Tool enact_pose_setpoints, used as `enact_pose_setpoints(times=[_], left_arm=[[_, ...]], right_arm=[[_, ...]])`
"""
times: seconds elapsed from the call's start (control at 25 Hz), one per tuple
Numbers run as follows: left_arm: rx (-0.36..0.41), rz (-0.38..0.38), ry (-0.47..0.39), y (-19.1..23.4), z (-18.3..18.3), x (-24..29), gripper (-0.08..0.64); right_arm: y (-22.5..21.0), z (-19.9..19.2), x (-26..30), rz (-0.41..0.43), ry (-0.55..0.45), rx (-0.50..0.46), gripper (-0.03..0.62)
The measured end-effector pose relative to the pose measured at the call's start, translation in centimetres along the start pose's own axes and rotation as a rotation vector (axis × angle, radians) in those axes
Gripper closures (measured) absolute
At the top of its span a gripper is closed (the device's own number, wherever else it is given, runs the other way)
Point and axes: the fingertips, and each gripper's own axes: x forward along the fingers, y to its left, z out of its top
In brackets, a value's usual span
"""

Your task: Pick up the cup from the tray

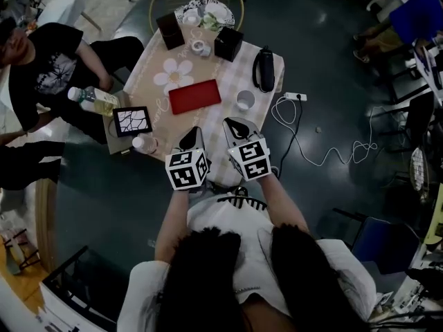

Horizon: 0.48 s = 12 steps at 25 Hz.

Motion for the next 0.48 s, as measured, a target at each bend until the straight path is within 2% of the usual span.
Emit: enact_pose_setpoints(times=[0.48], left_arm=[[-0.032, -0.013, -0.011, 0.4, -0.6, -0.9, 0.554]], right_arm=[[1.5, -0.2, -0.2, 0.004, 0.023, -0.017, 0.586]])
